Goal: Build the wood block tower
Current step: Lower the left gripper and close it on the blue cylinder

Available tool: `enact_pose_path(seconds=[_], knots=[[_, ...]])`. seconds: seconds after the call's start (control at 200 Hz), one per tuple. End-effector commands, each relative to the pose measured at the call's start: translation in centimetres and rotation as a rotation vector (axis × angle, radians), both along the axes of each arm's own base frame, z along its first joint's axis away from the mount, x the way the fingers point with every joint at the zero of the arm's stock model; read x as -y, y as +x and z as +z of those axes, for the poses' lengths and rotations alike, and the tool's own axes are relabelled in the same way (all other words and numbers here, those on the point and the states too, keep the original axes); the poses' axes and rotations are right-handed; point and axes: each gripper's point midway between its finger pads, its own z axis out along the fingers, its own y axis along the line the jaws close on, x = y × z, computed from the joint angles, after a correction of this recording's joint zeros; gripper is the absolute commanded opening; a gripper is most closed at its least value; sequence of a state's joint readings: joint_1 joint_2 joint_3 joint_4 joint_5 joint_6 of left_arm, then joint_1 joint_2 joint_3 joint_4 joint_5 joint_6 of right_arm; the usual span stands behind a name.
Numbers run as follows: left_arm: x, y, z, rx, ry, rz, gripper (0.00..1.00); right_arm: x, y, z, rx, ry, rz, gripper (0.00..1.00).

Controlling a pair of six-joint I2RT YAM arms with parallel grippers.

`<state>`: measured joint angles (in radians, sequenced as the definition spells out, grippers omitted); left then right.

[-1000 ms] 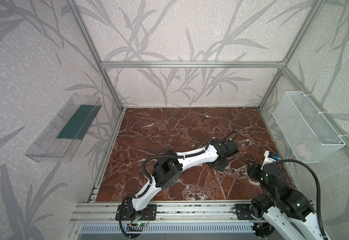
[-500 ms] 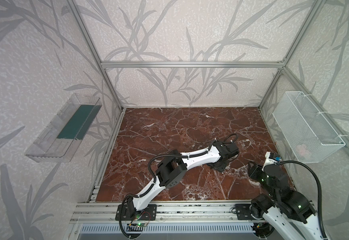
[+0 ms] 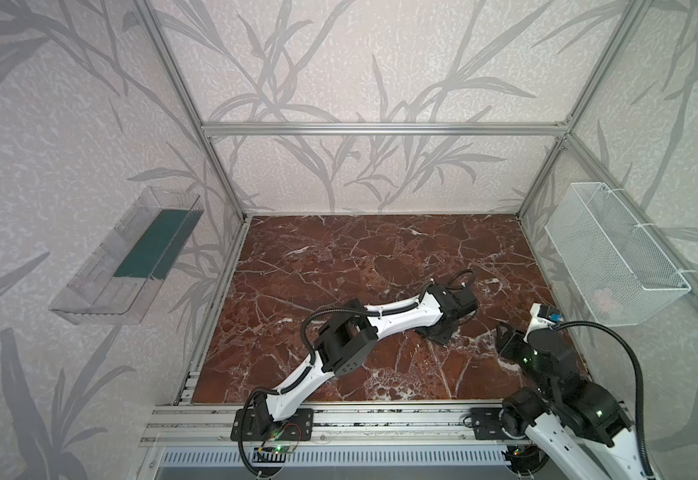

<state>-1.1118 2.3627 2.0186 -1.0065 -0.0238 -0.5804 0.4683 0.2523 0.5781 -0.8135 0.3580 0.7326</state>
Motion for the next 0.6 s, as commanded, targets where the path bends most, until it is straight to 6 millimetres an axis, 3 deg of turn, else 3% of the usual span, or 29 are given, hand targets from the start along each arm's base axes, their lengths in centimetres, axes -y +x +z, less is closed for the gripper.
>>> enact_pose_path(seconds=[0.0,0.595], knots=[[0.39,0.23,-0.01,0.001,-0.006,0.018,0.45,0.28,-0.19,0.39,0.012,0.002,-0.009,0.38],[0.46,0.83,-0.5,-0.005,-0.019,0.048,0.38,0.34,-0.31,0.09,0.005,0.0,-0.009,0.38]])
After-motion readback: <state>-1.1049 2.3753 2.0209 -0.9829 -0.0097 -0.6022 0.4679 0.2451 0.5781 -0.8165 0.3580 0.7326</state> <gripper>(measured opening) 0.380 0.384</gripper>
